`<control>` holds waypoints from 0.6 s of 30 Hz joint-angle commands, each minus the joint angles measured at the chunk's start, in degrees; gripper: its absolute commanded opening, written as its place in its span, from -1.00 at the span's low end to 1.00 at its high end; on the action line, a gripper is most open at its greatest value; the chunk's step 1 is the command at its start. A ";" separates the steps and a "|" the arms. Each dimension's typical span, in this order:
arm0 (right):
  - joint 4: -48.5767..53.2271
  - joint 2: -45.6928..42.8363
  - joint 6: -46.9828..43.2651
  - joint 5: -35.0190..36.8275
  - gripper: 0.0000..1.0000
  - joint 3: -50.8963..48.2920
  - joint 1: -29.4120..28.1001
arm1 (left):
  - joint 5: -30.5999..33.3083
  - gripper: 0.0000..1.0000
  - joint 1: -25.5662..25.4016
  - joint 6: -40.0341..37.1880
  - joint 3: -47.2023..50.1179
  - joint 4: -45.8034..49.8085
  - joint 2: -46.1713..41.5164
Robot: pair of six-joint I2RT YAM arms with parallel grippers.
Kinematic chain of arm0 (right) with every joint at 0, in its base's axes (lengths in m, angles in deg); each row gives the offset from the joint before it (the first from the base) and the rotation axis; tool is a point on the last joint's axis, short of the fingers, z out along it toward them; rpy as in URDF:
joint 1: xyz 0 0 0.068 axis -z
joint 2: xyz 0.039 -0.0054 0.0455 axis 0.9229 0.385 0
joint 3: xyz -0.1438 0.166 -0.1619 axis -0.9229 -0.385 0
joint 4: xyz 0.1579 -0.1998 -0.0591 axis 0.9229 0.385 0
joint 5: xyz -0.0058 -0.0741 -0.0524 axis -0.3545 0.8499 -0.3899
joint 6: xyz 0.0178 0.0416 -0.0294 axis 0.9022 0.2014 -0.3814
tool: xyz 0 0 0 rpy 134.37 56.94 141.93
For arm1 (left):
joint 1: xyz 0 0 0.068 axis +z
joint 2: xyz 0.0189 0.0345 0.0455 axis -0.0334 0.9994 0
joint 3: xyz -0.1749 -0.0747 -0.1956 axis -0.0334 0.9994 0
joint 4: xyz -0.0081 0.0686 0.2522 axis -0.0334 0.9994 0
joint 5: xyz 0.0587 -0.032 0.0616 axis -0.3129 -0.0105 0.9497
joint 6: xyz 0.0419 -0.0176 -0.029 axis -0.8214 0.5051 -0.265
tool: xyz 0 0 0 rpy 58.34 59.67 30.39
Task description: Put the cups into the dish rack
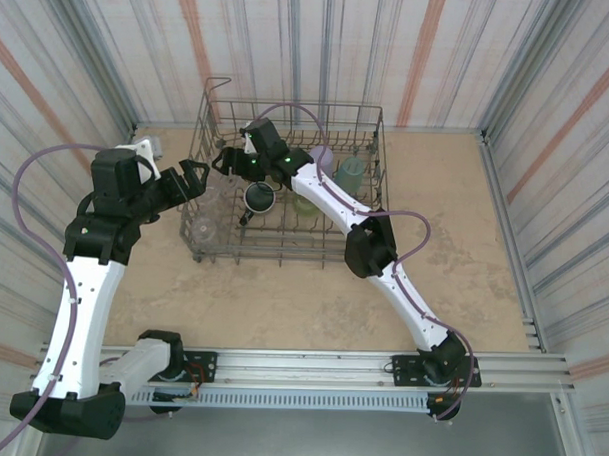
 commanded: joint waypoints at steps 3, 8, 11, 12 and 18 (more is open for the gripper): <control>8.41 -2.08 -3.54 3.16 0.74 1.25 -2.66 | -0.10 0.97 0.62 -0.63 0.55 0.02 -1.47; 11.48 -0.81 -5.09 2.81 0.77 1.24 -2.81 | -0.32 0.97 0.62 -0.31 0.69 -0.06 -1.57; 12.17 -0.44 -6.31 2.60 0.79 1.11 -3.48 | -0.42 0.97 0.66 -0.28 0.52 -0.05 -1.49; 12.34 -0.49 -6.69 2.99 0.79 0.99 -3.69 | -0.43 0.97 0.69 -0.36 0.43 0.02 -1.48; 13.88 -0.22 -7.34 5.94 0.71 0.89 -3.98 | -0.21 0.97 0.73 -0.58 0.25 0.28 -1.63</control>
